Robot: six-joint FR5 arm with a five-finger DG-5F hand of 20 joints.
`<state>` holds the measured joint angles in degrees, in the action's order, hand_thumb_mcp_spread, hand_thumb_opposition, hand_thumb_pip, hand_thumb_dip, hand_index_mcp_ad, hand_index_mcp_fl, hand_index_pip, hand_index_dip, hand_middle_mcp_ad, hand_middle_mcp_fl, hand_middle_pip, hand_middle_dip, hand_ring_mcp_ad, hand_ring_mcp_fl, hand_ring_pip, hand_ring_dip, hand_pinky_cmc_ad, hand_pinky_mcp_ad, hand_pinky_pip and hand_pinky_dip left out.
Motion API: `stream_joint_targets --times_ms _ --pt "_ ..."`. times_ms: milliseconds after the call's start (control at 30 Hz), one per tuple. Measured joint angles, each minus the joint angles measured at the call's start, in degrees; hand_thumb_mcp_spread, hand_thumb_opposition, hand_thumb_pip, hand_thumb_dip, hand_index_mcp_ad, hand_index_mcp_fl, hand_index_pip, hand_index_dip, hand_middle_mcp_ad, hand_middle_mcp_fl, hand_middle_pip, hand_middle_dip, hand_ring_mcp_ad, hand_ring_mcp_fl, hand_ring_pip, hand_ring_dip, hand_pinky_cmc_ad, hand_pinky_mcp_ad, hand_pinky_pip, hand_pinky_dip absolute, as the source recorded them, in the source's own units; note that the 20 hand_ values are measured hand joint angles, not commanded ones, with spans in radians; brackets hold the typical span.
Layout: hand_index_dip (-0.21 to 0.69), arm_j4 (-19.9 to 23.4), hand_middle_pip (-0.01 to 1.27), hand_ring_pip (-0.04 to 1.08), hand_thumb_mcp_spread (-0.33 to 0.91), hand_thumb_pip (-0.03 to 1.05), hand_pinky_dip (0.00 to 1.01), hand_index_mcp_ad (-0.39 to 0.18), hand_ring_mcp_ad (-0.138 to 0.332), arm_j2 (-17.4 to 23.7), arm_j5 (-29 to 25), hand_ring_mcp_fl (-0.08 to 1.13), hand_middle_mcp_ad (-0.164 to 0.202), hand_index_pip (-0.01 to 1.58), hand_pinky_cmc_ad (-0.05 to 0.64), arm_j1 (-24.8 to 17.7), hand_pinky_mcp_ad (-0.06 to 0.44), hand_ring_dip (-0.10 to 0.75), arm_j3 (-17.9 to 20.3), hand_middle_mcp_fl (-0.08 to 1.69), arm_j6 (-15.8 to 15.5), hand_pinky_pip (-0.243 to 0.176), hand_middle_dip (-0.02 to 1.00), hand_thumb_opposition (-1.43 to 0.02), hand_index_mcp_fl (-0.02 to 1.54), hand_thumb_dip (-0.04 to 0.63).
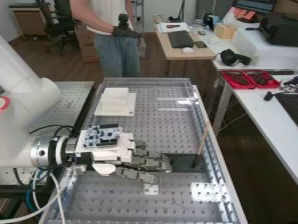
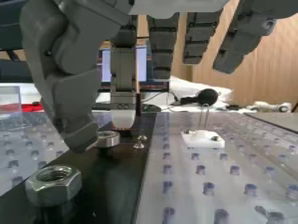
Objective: Grab the bearing and place it in the white container
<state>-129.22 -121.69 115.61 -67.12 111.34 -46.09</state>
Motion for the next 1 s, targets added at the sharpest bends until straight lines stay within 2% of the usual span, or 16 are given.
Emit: stream_joint_targets --times_ms 567,633,1000 --pt "0.154 -1.73 0.13 0.1 0.49 0.48 0.18 -0.117 0.134 -0.54 0.79 0.01 0.077 1.36 0.328 0.19 0.215 0.101 -0.96 0.14 -0.61 0.002 0.28 -0.8 0.29 0.204" --pt "0.147 -1.89 0.13 0.1 0.49 0.48 0.18 -0.117 0.134 -0.7 0.83 0.01 0.077 1.36 0.328 0.17 0.229 0.101 -1.04 0.14 -0.65 0.002 0.28 -0.8 0.27 0.204" --pt "0.145 -1.48 0.13 0.1 0.49 0.48 0.18 -0.117 0.131 -0.89 1.07 0.01 0.077 1.35 0.328 0.29 0.232 0.101 -1.36 0.14 -0.19 0.002 0.28 -0.8 0.32 0.204"
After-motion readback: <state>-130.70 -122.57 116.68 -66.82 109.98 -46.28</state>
